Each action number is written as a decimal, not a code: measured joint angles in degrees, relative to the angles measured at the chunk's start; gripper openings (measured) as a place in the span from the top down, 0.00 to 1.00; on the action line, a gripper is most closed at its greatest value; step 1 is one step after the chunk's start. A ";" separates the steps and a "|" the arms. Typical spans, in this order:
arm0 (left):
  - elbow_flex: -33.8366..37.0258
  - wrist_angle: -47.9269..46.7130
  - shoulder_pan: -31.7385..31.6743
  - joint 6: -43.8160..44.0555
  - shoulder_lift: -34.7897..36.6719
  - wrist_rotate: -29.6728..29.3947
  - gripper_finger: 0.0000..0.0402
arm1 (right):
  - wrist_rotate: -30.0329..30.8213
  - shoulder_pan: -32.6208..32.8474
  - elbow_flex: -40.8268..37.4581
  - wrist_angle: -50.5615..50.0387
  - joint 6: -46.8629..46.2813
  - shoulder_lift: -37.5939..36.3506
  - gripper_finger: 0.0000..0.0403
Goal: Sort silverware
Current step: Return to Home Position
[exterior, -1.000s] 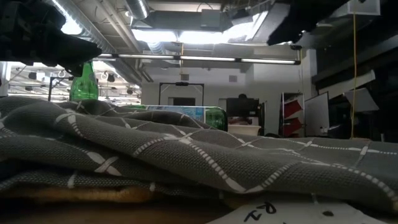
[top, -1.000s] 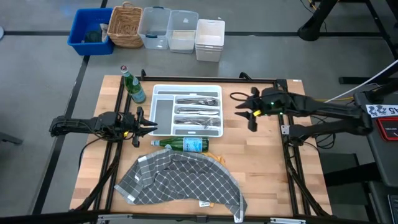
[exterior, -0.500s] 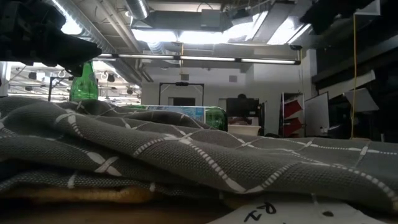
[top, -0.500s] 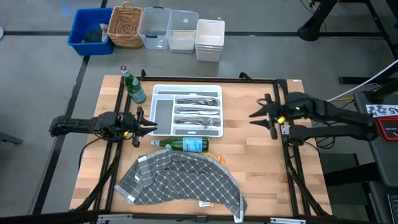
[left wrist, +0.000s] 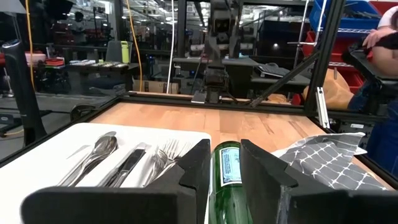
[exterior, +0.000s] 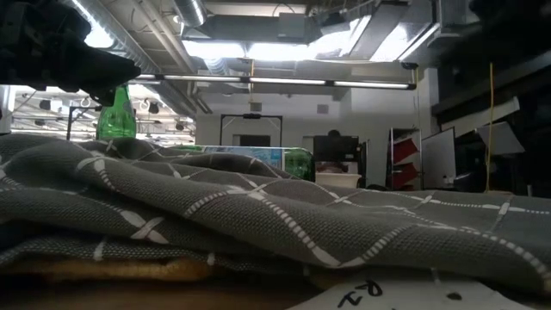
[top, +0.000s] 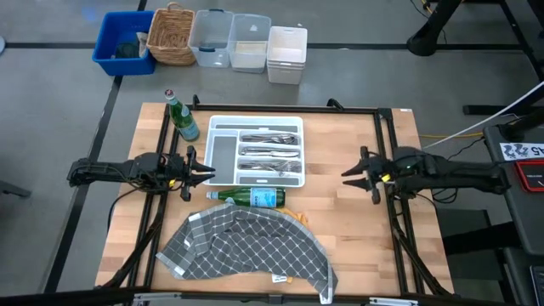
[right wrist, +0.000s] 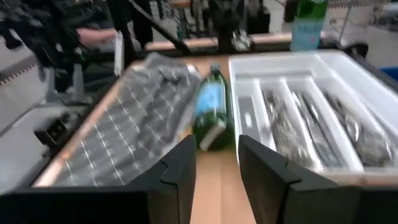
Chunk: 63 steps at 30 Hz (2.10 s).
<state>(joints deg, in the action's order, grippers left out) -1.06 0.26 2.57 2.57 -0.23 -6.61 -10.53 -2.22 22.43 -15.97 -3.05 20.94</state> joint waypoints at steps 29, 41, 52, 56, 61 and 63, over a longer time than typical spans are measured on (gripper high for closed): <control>0.00 0.01 0.00 0.00 0.00 0.00 0.82 | 10.03 -0.02 -19.10 10.57 -8.72 -20.78 0.70; 0.00 -0.01 0.01 0.00 -0.02 0.01 0.82 | 10.17 -0.02 -19.18 10.10 -8.41 -20.82 0.70; 0.00 0.01 0.02 0.00 0.00 0.00 0.82 | 10.43 -0.02 -19.20 9.60 -5.27 -20.82 0.70; 0.00 0.01 0.02 0.00 -0.02 0.00 0.82 | 10.41 -0.02 -19.23 9.61 -5.25 -20.82 0.70; 0.00 -0.01 0.00 0.00 -0.02 0.00 0.82 | 10.41 -0.02 -19.27 9.88 -5.25 -20.82 0.70; 0.00 0.01 0.00 0.00 -0.02 0.00 0.82 | 10.41 -0.02 -19.27 9.90 -5.25 -20.82 0.70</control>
<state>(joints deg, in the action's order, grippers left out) -1.06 0.27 2.57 2.57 -0.25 -6.61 -0.12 -2.24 3.16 -6.07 -8.29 0.12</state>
